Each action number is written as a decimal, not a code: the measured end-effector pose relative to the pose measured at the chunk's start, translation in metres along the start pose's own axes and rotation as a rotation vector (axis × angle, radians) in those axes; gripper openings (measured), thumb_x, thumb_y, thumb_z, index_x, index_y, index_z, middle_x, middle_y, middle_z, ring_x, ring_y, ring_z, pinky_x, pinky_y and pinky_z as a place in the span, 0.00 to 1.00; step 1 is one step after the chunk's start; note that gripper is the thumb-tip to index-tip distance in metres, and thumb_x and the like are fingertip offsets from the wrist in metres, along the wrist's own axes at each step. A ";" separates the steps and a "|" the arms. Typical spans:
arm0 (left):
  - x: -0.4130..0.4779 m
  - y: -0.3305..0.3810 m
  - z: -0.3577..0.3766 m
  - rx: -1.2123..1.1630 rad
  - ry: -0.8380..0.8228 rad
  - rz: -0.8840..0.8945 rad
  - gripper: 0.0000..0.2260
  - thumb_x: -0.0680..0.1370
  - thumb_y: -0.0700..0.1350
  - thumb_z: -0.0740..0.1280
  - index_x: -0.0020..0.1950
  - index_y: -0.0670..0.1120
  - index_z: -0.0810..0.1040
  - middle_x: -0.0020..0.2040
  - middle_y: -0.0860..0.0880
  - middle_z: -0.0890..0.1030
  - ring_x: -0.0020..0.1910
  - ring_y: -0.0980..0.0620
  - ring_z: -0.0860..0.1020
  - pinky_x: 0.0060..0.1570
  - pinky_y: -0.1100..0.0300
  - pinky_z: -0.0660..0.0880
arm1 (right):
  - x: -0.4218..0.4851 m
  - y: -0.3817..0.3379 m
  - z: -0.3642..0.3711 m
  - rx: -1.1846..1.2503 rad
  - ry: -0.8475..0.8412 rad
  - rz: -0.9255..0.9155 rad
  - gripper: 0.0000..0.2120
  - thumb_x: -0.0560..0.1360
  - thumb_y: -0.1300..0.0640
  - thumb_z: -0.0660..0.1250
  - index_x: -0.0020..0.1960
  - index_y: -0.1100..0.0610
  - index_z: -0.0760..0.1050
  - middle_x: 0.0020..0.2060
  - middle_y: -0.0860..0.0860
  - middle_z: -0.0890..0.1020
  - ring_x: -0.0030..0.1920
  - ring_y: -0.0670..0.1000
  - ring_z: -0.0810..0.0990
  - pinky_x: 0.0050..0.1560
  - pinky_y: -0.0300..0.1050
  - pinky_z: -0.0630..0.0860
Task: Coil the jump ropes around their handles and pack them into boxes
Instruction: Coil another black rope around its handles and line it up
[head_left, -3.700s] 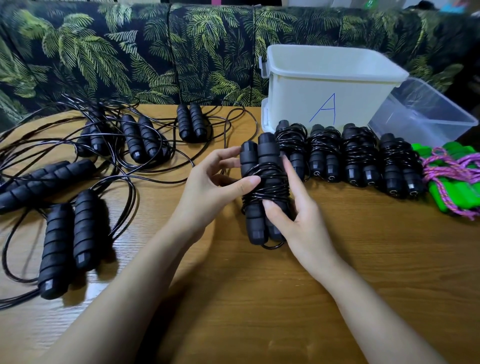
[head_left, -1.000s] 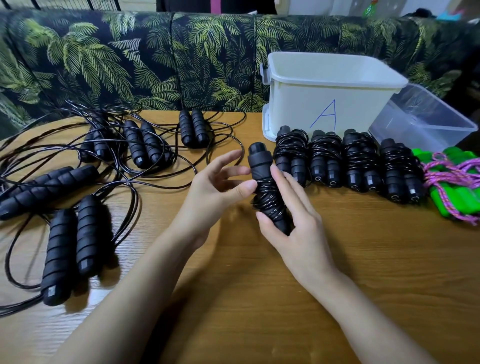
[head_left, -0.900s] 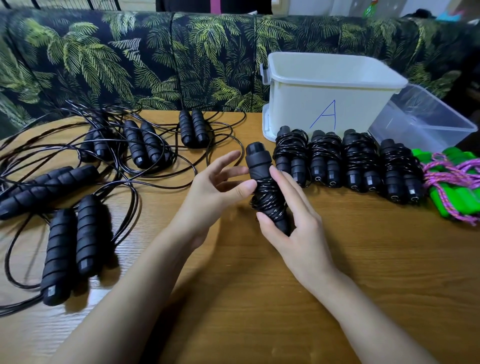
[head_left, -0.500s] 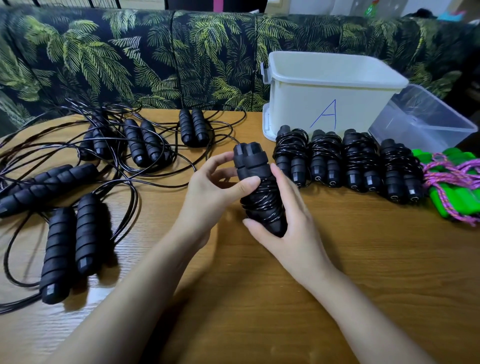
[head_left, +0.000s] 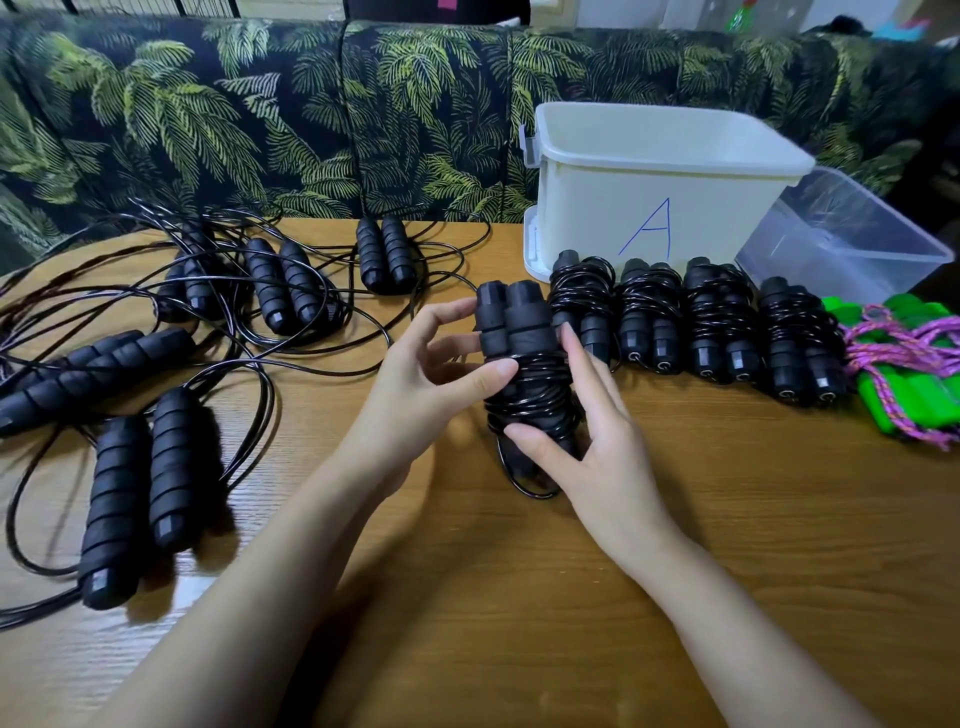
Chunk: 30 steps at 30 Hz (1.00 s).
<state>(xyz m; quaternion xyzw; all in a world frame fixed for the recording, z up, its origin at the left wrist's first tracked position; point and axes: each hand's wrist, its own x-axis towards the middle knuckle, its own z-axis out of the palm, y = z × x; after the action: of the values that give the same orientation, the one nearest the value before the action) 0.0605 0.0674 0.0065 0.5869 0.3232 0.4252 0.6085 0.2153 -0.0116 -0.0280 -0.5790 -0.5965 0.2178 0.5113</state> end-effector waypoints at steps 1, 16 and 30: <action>0.000 0.000 0.001 0.007 0.004 0.003 0.27 0.68 0.46 0.77 0.65 0.51 0.73 0.54 0.48 0.85 0.52 0.50 0.84 0.48 0.61 0.78 | 0.000 0.000 0.000 0.008 -0.007 0.005 0.40 0.75 0.52 0.73 0.79 0.46 0.54 0.72 0.36 0.64 0.72 0.34 0.62 0.65 0.24 0.59; 0.004 -0.003 -0.005 0.042 0.125 0.038 0.23 0.66 0.45 0.77 0.60 0.47 0.77 0.46 0.47 0.85 0.46 0.51 0.83 0.50 0.55 0.80 | 0.000 0.000 -0.002 0.010 -0.053 -0.002 0.31 0.79 0.51 0.61 0.78 0.42 0.51 0.73 0.37 0.57 0.70 0.26 0.54 0.63 0.20 0.54; 0.000 -0.009 0.009 0.164 0.105 0.149 0.25 0.65 0.46 0.78 0.60 0.47 0.77 0.47 0.49 0.82 0.38 0.58 0.80 0.41 0.65 0.76 | -0.005 -0.002 0.011 -0.548 0.053 -0.017 0.52 0.69 0.39 0.72 0.78 0.39 0.38 0.79 0.47 0.52 0.76 0.53 0.62 0.51 0.52 0.79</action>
<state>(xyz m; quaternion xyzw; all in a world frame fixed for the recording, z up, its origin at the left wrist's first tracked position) 0.0698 0.0645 -0.0018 0.6339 0.3439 0.4716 0.5075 0.2037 -0.0125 -0.0322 -0.6961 -0.6244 0.0286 0.3531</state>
